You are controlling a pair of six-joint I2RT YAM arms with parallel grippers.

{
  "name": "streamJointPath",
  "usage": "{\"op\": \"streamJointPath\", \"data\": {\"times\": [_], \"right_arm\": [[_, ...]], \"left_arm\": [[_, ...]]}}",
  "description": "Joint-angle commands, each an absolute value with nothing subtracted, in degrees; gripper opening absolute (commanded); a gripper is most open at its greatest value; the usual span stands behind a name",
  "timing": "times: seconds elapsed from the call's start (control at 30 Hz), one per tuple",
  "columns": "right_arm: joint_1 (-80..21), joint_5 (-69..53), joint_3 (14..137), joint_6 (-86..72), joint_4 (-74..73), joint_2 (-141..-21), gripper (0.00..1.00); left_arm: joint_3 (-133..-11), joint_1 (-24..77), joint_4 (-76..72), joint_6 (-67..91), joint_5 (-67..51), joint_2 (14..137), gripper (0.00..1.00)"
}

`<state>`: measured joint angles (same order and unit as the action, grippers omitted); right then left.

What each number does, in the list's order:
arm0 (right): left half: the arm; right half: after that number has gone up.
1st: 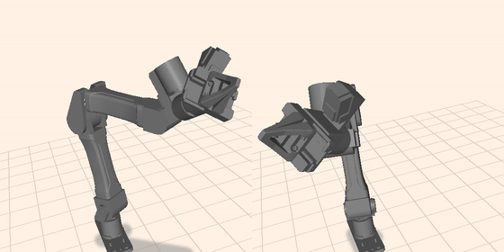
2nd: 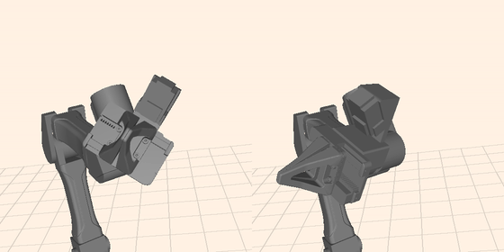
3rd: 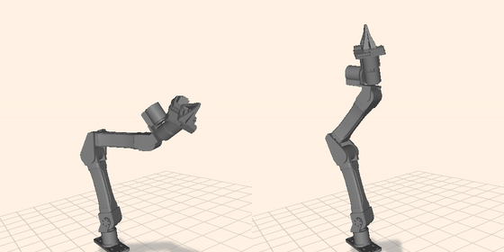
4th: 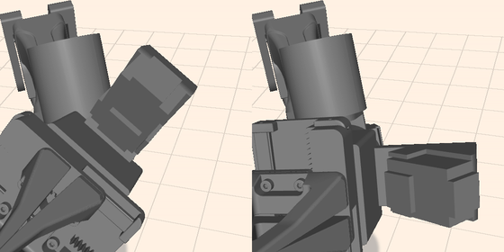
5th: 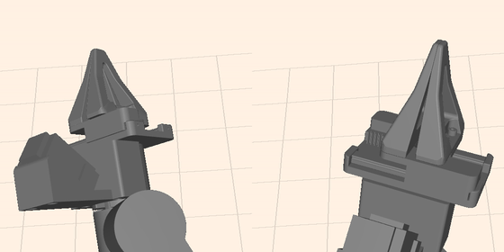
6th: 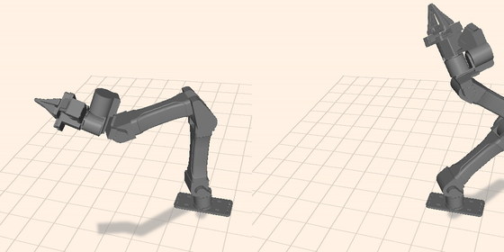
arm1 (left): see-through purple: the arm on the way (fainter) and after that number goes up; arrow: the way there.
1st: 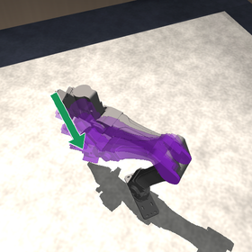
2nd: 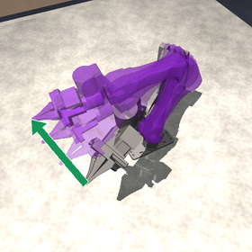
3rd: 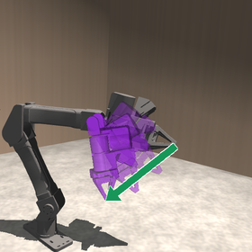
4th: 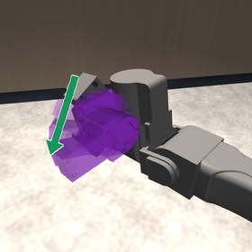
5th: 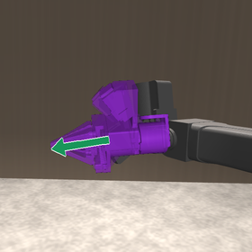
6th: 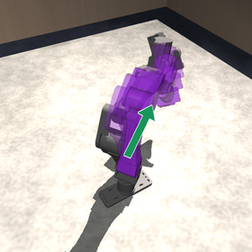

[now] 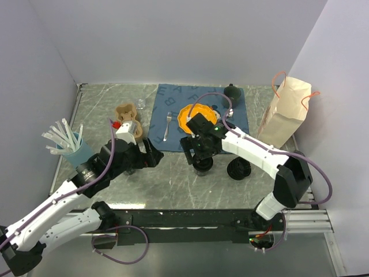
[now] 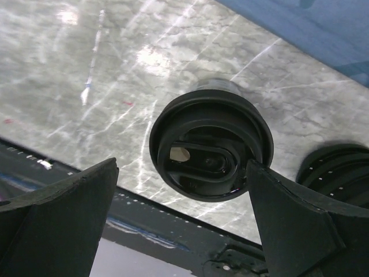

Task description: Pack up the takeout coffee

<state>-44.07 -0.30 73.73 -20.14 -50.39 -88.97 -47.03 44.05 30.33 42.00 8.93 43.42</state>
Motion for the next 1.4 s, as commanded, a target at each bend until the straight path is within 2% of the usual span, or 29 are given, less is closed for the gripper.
{"op": "streamJointPath", "data": {"times": [0.0, 0.3, 0.8, 1.23, 1.37], "right_arm": [[-45.87, 7.64, 78.57, -21.53, -54.40, -91.75, 1.00], [-46.32, 7.74, 81.12, -22.06, -57.39, -92.20, 0.95], [-46.14, 6.41, 81.56, -21.18, -58.18, -92.63, 0.95], [-45.53, 6.42, 79.89, -20.83, -56.60, -94.31, 0.85], [-45.35, 6.68, 80.68, -21.09, -57.22, -93.61, 0.86]], "left_arm": [[-46.32, 43.86, 29.53, 37.88, 9.76, 40.79, 0.97], [-44.82, 43.86, 29.18, 35.86, 10.20, 38.23, 0.97], [-44.38, 43.86, 27.07, 35.16, 9.58, 39.99, 0.97], [-45.79, 43.86, 28.30, 34.19, 11.16, 39.73, 0.97], [-45.62, 43.86, 28.30, 34.01, 11.16, 39.64, 0.97]]}}
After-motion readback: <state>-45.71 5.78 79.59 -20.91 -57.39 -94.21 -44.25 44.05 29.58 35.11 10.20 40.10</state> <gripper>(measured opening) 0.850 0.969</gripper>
